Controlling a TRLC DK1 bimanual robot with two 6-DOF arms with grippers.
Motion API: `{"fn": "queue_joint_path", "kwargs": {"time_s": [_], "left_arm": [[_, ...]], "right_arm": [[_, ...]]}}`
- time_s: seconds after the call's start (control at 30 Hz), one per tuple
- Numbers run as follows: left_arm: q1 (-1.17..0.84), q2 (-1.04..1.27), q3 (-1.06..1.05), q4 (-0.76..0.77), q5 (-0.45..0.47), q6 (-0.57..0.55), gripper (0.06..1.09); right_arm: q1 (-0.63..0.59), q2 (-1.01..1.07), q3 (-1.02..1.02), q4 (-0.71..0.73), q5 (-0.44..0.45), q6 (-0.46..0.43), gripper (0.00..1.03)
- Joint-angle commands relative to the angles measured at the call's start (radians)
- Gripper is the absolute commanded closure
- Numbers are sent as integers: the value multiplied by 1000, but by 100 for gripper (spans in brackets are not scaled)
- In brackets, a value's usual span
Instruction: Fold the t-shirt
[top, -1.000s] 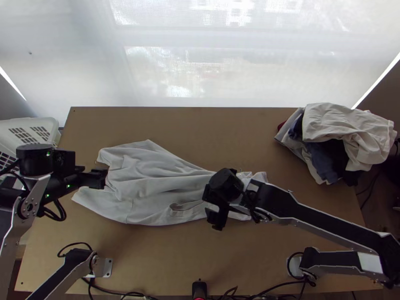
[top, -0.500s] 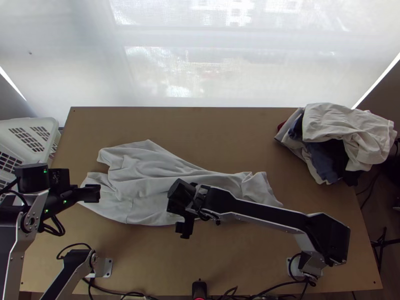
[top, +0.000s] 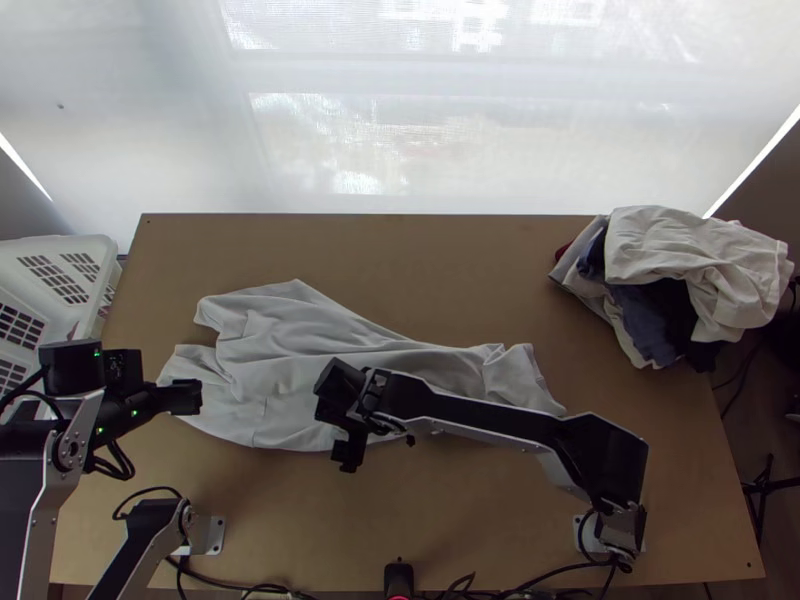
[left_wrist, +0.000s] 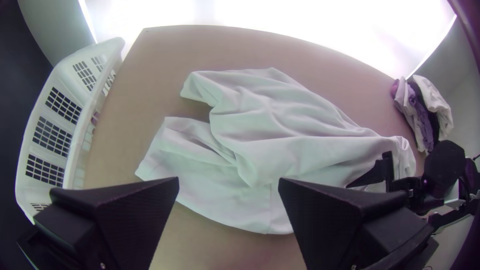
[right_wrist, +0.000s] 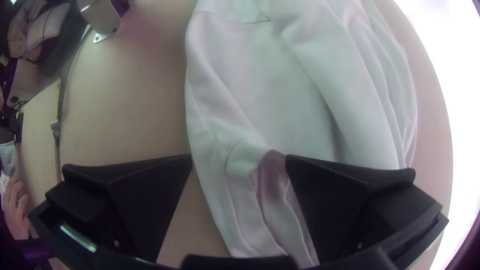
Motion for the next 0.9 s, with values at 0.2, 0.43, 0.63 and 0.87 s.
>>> {"fn": "queue_joint_path", "kwargs": {"time_s": [0.2,0.43,0.63,0.87], "left_arm": [[36,-63,-54,-28,-1,28,12],[37,-54,-74,-2,1,30,12],[37,-29,-85,33,2,33,12],[32,37,-131,125,2,43,12]], "right_arm": [[-12,95,56,-5,-88,-9,66],[-40,17,60,-28,-106,-34,100],[-114,-127,125,-103,-106,-38,100],[-203,-256,192,-217,-101,-41,100]]}}
